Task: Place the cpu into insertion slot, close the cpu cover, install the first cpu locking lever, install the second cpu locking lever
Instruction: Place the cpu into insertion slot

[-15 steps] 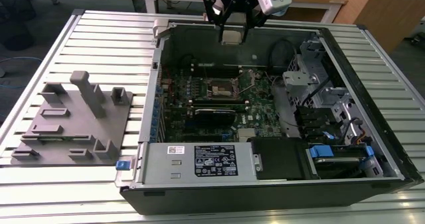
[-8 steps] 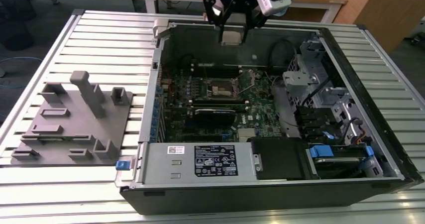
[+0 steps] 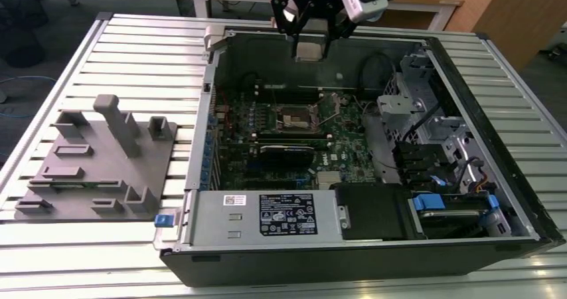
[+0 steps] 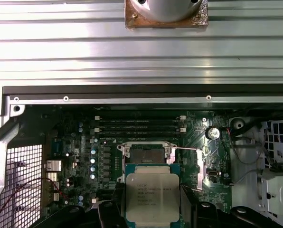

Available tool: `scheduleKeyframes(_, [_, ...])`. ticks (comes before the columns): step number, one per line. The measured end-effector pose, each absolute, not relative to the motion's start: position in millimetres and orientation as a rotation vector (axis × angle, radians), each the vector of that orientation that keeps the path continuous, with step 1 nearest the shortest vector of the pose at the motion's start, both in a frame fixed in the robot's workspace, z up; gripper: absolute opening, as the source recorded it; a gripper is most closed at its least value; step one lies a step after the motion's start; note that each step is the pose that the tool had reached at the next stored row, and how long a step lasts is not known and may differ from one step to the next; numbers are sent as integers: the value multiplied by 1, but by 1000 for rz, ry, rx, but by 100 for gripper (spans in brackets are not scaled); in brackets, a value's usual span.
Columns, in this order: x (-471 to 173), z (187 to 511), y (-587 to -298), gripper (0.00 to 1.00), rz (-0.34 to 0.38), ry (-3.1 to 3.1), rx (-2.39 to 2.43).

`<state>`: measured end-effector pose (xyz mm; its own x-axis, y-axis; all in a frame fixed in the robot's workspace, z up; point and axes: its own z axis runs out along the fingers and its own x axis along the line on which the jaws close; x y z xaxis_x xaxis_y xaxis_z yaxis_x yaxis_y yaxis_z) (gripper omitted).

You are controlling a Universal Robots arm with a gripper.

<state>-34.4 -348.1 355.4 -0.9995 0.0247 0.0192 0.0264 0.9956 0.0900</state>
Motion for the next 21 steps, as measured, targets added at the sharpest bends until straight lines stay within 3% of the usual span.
scheduleKeyframes(21, [-34,351,-348,54,-141,-3120,-40])
